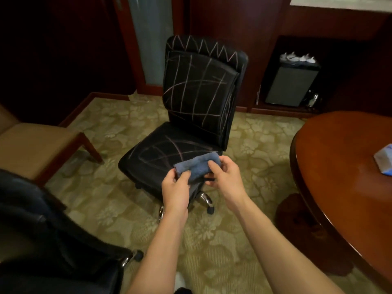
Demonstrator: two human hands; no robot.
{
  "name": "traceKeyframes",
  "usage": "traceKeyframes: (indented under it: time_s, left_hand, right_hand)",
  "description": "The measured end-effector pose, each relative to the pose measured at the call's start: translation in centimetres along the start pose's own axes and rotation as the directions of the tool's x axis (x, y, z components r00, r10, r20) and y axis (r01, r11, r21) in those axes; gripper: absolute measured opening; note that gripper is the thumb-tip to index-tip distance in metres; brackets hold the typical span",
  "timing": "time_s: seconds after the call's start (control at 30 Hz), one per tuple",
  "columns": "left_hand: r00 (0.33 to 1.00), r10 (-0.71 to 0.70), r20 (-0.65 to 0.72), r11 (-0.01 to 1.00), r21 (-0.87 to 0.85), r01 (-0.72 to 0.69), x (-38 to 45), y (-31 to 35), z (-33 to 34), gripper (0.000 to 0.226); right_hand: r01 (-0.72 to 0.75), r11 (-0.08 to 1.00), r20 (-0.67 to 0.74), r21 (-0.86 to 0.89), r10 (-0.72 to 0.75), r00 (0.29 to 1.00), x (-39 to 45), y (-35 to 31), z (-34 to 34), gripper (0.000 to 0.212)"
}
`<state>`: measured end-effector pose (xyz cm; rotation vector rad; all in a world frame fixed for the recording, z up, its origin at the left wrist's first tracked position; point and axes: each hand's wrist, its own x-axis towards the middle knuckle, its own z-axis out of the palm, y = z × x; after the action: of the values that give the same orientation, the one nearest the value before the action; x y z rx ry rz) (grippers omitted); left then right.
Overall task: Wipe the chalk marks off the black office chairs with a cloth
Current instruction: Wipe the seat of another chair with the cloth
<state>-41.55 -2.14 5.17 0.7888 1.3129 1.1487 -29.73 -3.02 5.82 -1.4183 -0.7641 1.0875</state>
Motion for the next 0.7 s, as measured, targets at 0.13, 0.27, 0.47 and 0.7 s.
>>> traceKeyframes:
  time_s: [0.13, 0.27, 0.47, 0.7]
  left_hand:
    - [0.995, -0.051, 0.081, 0.998, 0.047, 0.048, 4.5, 0.7, 1.8, 0.016]
    - [0.988, -0.107, 0.112, 0.989, 0.115, 0.094, 8.3, 1.4, 3.2, 0.011]
    - [0.990, -0.116, 0.075, 0.948, 0.307, 0.088, 12.0, -1.4, 3.8, 0.021]
    - [0.794, -0.596, 0.115, 0.801, 0.155, 0.579, 14.3, -6.8, 5.1, 0.013]
  right_hand:
    - [-0.017, 1.000, -0.050, 0.013, 0.017, 0.999, 3.9, -0.8, 0.4, 0.007]
    - [0.009, 1.000, -0.080, -0.001, -0.009, 0.997, 7.2, -1.9, 0.9, 0.007]
    - [-0.073, 0.995, -0.123, -0.070, 0.064, 0.990, 10.5, 0.9, 0.5, 0.005]
    - [-0.234, 0.968, -0.074, -0.087, 0.228, 0.971, 15.0, 7.1, -1.3, 0.009]
